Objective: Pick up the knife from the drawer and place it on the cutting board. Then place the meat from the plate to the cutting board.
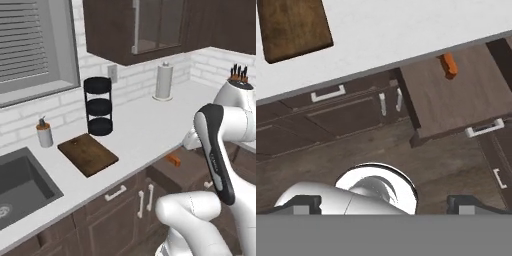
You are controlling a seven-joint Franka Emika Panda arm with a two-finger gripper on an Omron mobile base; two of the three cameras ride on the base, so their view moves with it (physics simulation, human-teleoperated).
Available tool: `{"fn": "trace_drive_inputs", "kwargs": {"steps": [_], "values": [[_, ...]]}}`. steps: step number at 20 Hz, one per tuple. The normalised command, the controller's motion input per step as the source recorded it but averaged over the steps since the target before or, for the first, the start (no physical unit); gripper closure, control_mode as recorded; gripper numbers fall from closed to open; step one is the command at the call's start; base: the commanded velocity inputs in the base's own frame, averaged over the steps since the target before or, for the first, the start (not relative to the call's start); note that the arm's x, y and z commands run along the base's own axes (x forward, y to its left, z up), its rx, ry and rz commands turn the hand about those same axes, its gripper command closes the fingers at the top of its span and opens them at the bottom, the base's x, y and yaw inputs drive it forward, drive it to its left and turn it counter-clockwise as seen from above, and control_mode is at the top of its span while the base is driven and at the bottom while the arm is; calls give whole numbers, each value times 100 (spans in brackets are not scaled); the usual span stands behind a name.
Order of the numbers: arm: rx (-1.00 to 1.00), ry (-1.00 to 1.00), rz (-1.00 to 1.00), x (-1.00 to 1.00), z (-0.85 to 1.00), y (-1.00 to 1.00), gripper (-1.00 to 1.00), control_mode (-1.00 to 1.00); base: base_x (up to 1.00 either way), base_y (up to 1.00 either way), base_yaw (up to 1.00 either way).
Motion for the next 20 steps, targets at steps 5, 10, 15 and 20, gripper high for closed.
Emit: {"fn": "trace_drive_inputs", "kwargs": {"steps": [5,10,15,20], "values": [[0,0,0,0,0,0,-100,100,36,49,-29],[0,0,0,0,0,0,-100,100,41,35,-17],[-1,0,1,-12,-7,-36,-100,-100,0,0,0],[-4,0,19,24,-37,-90,-100,-100,0,0,0]]}}
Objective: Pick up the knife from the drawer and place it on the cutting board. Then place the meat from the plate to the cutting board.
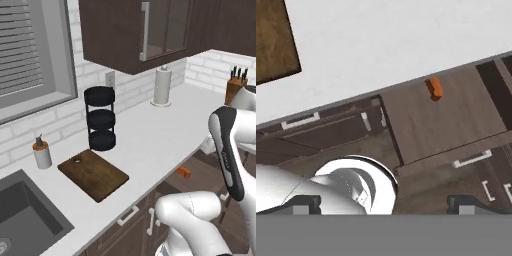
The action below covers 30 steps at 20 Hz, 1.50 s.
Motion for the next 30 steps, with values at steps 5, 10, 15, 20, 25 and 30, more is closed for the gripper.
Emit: {"fn": "trace_drive_inputs", "kwargs": {"steps": [5,10,15,20,25,30], "values": [[0,-1,33,92,-76,-89,-100,-100,0,0,0],[-4,-15,27,73,-99,-44,-100,-100,0,0,0],[-16,-5,20,94,-91,-34,-100,-100,0,0,0],[-1,2,21,71,-53,-42,-100,-100,0,0,0],[1,9,6,48,-55,-46,-100,-100,0,0,0],[0,13,-9,50,-42,-29,-100,-100,0,0,0]]}}
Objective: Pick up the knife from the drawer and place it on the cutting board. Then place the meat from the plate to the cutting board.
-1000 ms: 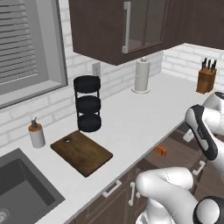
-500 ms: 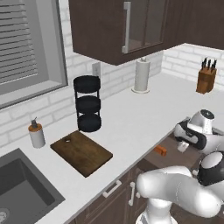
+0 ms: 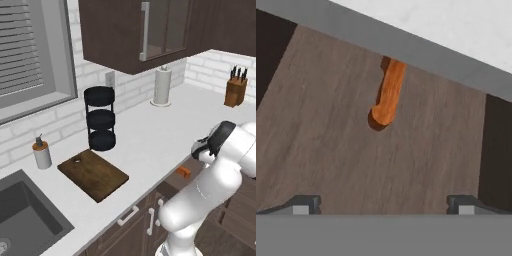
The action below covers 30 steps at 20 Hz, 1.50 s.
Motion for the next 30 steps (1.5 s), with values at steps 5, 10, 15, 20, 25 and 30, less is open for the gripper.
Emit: {"fn": "trace_drive_inputs", "kwargs": {"steps": [5,10,15,20,25,30], "values": [[-2,10,-17,18,-43,-27,-100,-100,0,0,0],[7,11,-13,0,-49,-24,-100,-100,0,0,0],[2,1,-2,-2,-35,-34,-100,-100,0,0,0],[4,0,0,-21,-5,-56,-100,-100,0,0,0],[1,0,0,-16,-1,-55,-100,-100,0,0,0],[4,0,0,-26,0,-56,-100,-100,0,0,0]]}}
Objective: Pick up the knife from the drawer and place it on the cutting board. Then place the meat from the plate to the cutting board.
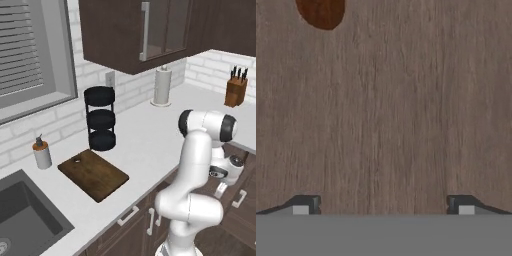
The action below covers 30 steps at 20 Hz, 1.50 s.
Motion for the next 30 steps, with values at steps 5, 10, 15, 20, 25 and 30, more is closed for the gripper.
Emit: {"fn": "trace_drive_inputs", "kwargs": {"steps": [5,10,15,20,25,30], "values": [[8,0,0,-32,1,-65,-100,-100,0,0,0],[6,0,0,-9,46,-36,-100,-100,0,0,0],[0,0,0,24,97,0,-100,-100,0,0,0],[16,0,0,43,93,1,-100,-100,0,0,0],[41,8,-13,58,69,1,-100,-100,0,0,0],[21,24,-6,62,64,12,-100,-100,0,0,0]]}}
